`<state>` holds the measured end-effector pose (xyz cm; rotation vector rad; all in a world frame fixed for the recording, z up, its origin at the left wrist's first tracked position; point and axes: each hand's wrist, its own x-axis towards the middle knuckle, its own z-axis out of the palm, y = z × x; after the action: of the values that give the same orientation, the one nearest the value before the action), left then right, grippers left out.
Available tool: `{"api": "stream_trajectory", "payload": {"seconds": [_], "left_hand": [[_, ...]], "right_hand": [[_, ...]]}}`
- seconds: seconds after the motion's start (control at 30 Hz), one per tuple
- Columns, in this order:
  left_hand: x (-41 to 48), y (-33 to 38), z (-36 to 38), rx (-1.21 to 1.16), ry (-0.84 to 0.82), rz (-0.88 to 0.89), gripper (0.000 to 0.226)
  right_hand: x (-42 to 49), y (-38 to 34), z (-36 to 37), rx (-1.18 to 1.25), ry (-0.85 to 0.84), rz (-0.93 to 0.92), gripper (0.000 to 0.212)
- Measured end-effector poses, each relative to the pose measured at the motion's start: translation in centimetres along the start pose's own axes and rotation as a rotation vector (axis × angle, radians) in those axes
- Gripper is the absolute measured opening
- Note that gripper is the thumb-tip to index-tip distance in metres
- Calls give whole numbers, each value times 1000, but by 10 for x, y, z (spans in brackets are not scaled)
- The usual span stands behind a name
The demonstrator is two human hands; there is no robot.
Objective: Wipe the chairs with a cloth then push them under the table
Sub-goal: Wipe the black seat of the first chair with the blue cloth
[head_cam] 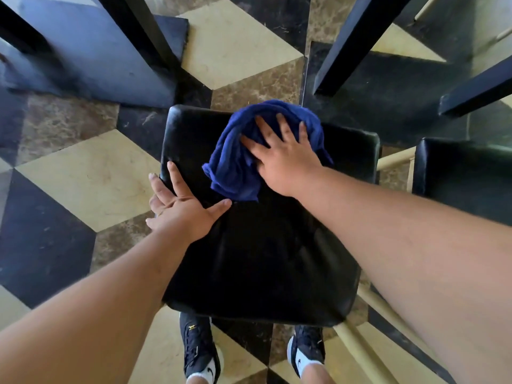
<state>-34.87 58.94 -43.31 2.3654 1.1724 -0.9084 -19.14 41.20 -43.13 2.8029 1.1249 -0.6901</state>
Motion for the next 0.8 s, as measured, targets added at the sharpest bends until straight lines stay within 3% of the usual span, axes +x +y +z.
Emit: {"api": "stream_trajectory", "payload": {"seconds": [0.2,0.37,0.5,0.57,0.67,0.8], "left_hand": [[-9,1,2,-10,54,25,141],[-18,1,3,-54,116,77,131],[-32,0,19,3,245,164,96],[-35,1,29,37,267,159,98],[-29,-2,40,55,329,163,97],[-24,-7,50,40,407,166,92]], "right_hand": [[-35,-32,20,73,17,16,66],[-125,-47,45,33,-65,-176,63],[-188,-35,55,-52,-255,-375,59],[-195,-25,56,-72,-316,-429,57],[-182,-8,56,-88,-299,-466,56],[-142,23,44,-152,-180,-377,56]]}}
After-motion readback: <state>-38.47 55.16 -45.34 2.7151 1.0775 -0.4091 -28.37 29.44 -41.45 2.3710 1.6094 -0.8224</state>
